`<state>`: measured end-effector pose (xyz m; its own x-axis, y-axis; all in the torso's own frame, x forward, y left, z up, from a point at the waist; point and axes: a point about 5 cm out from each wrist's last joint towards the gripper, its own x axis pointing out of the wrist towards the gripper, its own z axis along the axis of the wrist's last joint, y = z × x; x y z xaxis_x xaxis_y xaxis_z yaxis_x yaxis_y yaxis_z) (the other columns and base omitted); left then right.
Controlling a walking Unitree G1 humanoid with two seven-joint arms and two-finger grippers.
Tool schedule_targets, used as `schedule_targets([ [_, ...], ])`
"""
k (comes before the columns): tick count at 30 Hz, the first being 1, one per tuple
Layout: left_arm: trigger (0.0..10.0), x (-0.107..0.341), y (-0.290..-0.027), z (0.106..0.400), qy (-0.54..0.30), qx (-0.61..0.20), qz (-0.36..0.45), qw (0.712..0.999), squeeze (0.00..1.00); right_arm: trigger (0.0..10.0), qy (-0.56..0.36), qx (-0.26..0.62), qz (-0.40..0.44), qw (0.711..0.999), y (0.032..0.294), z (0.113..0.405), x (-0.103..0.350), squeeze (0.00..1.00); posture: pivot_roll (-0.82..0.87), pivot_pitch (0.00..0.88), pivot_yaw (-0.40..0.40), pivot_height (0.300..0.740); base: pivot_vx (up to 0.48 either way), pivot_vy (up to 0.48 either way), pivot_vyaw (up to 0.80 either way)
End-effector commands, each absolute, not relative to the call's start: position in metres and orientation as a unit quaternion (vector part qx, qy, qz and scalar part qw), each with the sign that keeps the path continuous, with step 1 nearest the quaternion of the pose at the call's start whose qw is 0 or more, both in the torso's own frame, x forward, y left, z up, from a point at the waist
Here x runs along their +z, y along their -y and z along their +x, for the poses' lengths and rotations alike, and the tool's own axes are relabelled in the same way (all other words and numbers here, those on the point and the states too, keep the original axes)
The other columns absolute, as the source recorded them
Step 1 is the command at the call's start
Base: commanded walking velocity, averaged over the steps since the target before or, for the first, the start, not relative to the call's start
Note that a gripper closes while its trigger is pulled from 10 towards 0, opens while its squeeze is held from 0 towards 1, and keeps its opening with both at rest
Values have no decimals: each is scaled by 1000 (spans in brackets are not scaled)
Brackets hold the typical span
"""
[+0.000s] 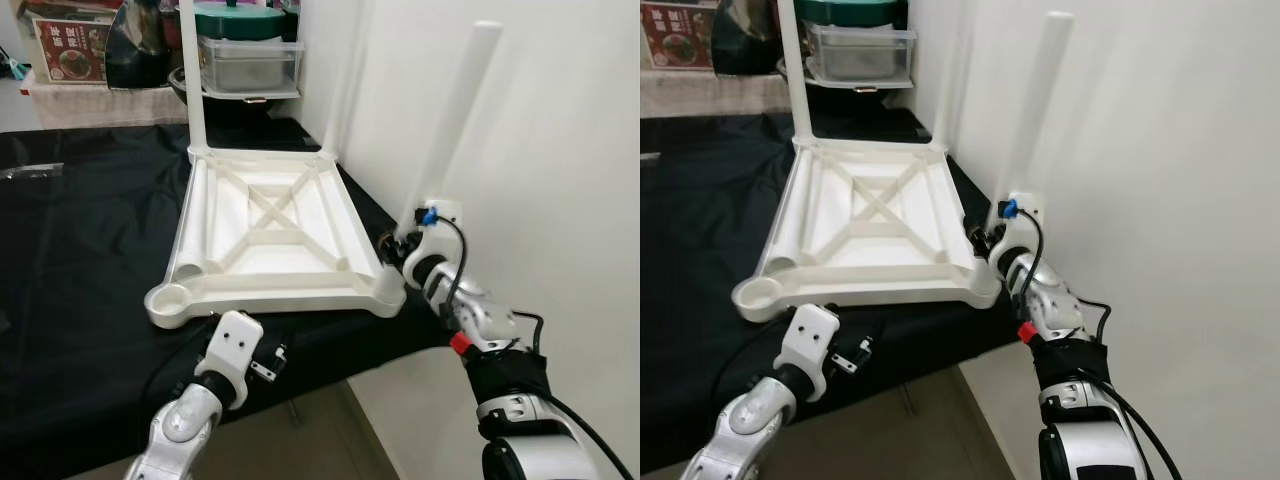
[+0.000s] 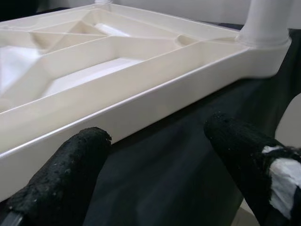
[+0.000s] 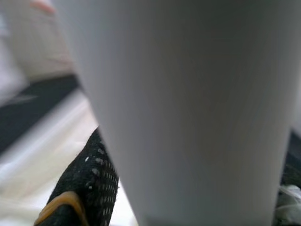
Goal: Building children table
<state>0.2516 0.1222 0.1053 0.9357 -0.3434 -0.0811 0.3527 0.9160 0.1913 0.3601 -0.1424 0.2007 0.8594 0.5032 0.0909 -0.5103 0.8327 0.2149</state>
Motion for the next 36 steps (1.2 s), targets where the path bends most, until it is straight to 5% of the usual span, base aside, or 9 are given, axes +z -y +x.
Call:
schedule_targets([
  [1,10000,104,-122,251,-25,-180,107,977,0,10000,35,367,118,922,120,349,213,0,47,0,-153,740,0,0,0],
  [7,10000,103,-121,251,-25,-181,113,977,0,7765,18,485,68,871,108,324,205,0,53,0,-157,740,0,0,0],
  [9,10000,103,-121,251,-25,-182,116,976,0,0,3,495,52,867,108,323,196,0,55,0,-155,740,0,0,0],
  [20,10000,103,-121,252,-24,-186,119,975,0,0,-163,55,45,984,185,371,138,0,57,0,-148,740,0,0,0],
  [30,10000,104,-122,251,-24,-186,120,975,0,0,-212,-129,61,967,221,360,117,0,53,0,-145,740,0,0,0],
  [32,10000,103,-122,250,-25,-187,120,975,0,10000,-219,-103,57,969,209,361,115,0,54,0,-145,740,0,0,0],
  [33,10000,103,-122,250,-25,-187,120,975,0,10000,-209,-83,64,972,201,363,119,0,54,0,-145,740,0,0,0],
  [34,10000,104,-121,250,-25,-187,120,975,0,10000,-188,-68,70,977,196,365,125,1000,55,0,-144,740,0,0,0],
  [36,10000,104,-122,251,-24,-187,121,974,0,10000,-151,-41,79,985,187,373,138,1000,56,0,-146,740,0,0,0],
])
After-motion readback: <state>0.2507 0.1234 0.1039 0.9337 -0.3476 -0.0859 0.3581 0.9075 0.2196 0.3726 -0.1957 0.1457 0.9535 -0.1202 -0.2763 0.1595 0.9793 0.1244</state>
